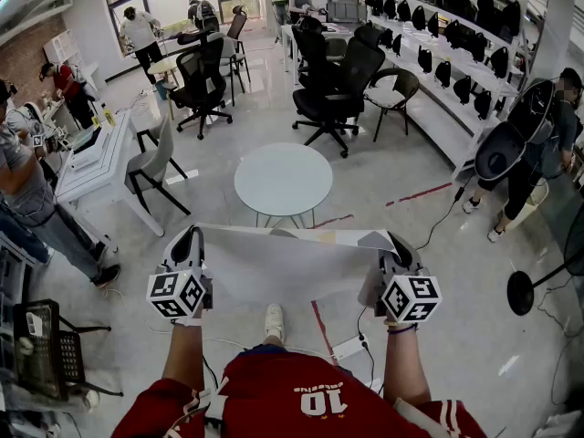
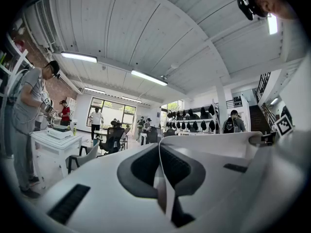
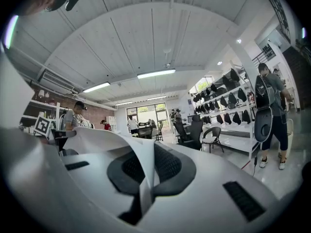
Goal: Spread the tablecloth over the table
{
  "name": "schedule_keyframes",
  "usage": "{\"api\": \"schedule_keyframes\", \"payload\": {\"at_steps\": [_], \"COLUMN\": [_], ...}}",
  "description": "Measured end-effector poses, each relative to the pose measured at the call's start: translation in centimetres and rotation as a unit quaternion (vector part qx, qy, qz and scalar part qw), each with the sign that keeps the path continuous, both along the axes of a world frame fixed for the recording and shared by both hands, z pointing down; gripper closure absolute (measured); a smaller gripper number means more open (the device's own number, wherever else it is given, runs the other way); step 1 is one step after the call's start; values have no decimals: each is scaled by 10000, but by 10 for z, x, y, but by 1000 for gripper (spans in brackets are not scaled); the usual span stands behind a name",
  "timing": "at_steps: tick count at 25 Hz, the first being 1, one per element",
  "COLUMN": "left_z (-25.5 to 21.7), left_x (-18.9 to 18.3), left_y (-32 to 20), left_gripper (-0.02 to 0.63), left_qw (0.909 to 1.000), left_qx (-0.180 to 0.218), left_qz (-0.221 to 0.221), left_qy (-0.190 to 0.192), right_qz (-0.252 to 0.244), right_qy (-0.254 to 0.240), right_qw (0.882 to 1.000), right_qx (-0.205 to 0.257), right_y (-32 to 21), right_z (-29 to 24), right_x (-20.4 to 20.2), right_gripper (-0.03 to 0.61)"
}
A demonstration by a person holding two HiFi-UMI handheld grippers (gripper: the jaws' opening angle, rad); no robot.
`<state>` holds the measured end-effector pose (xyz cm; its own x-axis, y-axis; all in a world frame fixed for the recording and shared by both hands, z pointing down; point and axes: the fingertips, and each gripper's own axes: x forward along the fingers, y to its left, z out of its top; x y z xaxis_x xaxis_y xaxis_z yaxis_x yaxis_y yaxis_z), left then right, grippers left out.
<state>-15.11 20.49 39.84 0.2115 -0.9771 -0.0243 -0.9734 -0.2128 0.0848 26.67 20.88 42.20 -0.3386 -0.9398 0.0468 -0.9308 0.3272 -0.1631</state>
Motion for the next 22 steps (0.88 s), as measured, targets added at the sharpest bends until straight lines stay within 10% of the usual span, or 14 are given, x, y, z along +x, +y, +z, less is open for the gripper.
{"api": "schedule_keyframes", "payload": {"at_steps": [22], "left_z": [-8], "left_x": [-8], "left_y": [-2], "left_gripper": [606], "left_qw": [10000], "left_qx": [47], "left_qz": [-44], "left_qy": [-13], "right_qz": [-40], "right_qy": [47], "right_qw": [9999], "right_qx": [-130], "right_y": [-4], "right_z": [-3], "right_x": [-8], "right_gripper": [561]}}
